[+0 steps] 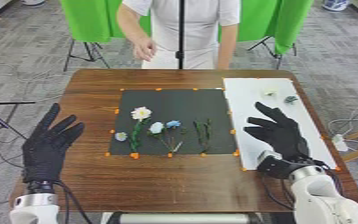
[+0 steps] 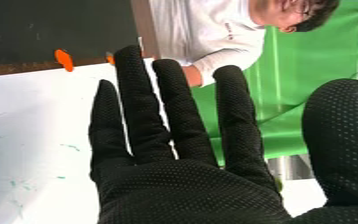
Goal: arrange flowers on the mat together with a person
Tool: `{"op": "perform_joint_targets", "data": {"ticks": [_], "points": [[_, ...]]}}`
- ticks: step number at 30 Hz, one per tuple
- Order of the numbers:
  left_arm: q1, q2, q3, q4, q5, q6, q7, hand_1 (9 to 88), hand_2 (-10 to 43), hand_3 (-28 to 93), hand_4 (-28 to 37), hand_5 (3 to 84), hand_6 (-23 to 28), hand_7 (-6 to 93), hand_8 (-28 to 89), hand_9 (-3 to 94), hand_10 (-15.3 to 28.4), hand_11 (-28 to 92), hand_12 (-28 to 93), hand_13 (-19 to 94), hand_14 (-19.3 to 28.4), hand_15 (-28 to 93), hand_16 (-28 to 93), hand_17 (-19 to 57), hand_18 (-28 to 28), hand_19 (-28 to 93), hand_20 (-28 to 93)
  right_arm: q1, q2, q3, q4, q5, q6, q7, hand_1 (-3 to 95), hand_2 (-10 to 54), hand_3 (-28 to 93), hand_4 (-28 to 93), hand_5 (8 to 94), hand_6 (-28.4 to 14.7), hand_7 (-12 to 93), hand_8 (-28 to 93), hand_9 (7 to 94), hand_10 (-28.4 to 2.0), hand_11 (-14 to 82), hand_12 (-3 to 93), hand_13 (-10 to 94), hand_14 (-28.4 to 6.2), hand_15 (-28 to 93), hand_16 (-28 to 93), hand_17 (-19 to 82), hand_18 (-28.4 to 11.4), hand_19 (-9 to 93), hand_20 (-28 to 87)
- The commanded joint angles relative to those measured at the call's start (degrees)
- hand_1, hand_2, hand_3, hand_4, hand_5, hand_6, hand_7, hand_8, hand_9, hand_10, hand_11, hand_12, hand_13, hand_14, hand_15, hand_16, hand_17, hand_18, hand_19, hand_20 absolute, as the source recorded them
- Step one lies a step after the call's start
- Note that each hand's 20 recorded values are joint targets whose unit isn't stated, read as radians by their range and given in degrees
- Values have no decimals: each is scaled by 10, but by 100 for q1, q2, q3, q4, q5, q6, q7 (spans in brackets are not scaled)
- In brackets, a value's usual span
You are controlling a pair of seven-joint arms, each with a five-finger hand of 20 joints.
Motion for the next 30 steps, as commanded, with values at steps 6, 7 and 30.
{"op": "perform_joint_targets", "data": {"ticks": [6, 7, 30], "points": [[21, 45, 43, -4, 23, -18, 12, 222, 84, 741, -271, 307, 50, 107, -88, 361, 181, 219, 109, 316, 249, 463, -75, 21, 284, 767, -262, 549, 1205, -124, -95, -1533, 1397, 783, 193, 80, 732, -249, 437, 24, 127, -119, 501, -190, 158, 154, 434, -195, 476, 126, 78, -230, 510, 191], [25, 66, 55, -11, 8, -2, 39, 222, 84, 741, -271, 307, 50, 107, -88, 361, 181, 219, 110, 316, 249, 463, -75, 21, 284, 767, -263, 688, 1346, -158, -62, -1949, 1527, 1074, 199, 74, 733, -248, 430, 25, 129, -120, 504, -191, 164, 155, 444, -193, 490, 122, 86, -233, 522, 194], [-64, 422, 322, 44, -220, 221, 443, 223, 84, 740, -271, 305, 51, 110, -88, 362, 182, 222, 111, 317, 250, 464, -75, 22, 284, 770, -269, 5403, 2711, -3679, 2620, -5604, 243, 5193, 278, 9, 715, -230, 411, 7, 133, -118, 563, -201, 232, 159, 548, -179, 584, 95, 168, -268, 638, 184]]}}
